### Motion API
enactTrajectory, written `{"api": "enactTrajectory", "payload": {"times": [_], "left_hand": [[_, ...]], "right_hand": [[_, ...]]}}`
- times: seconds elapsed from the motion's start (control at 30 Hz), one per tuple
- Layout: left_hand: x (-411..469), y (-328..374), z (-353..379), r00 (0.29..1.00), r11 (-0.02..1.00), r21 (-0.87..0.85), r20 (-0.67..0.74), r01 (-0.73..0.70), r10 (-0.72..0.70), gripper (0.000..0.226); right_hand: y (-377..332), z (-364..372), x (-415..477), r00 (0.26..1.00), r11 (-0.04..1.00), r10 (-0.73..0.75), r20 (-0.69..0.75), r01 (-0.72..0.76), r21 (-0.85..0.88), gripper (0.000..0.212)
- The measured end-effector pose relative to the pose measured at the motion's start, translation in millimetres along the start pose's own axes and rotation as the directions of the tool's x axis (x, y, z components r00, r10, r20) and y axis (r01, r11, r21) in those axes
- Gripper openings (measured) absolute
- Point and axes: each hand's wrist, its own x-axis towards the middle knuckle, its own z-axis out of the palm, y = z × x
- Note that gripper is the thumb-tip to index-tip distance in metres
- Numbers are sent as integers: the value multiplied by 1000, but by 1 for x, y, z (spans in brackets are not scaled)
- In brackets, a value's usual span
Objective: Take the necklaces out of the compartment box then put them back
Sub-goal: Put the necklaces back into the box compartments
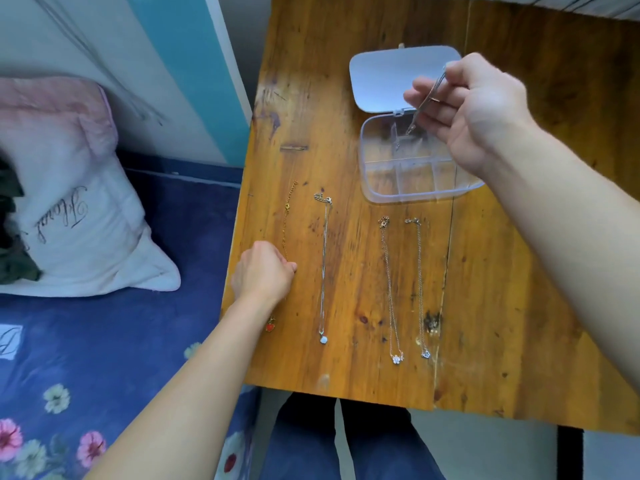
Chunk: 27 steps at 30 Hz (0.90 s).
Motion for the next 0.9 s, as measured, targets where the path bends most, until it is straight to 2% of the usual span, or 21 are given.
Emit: {"api": "enactTrajectory", "payload": {"times": [0.13, 0.23, 0.33, 0.43, 0.53, 0.67, 0.77, 0.83, 0.9], "left_hand": [[2, 0, -3, 998, 999, -30, 63, -18, 20, 19], [-1, 1, -5, 997, 997, -79, 74, -17, 23, 20], [-9, 2, -4, 997, 993, -97, 24, -71, 73, 23], [-15, 0, -5, 968, 947, -206, -106, -246, 228, 22], [-18, 6, -16, 934, 848, -392, -167, -357, 316, 20], [-18, 23, -33, 954, 635, -725, -101, -266, 284, 20], [-19, 38, -44, 964, 453, -874, -64, -179, 258, 17], [-20, 51, -52, 967, 371, -918, -46, -140, 252, 19], [-22, 66, -61, 964, 276, -955, -29, -104, 265, 21]], "right_hand": [[3, 14, 8, 1000, 1000, 21, -15, -20, 20, 17], [15, 22, 16, 995, 995, 98, -3, -98, -7, 17], [29, 24, 24, 985, 984, 174, 2, -174, -40, 17], [39, 24, 30, 979, 975, 205, -5, -205, -84, 14], [43, 24, 32, 977, 964, 213, -28, -215, -159, 16], [45, 21, 30, 977, 937, 214, -11, -208, -280, 12], [42, 13, 28, 980, 922, 195, -28, -193, -336, 15], [41, 3, 26, 988, 926, 131, -78, -150, -345, 12], [42, -13, 24, 989, 883, -56, -136, -14, -469, 13]]}}
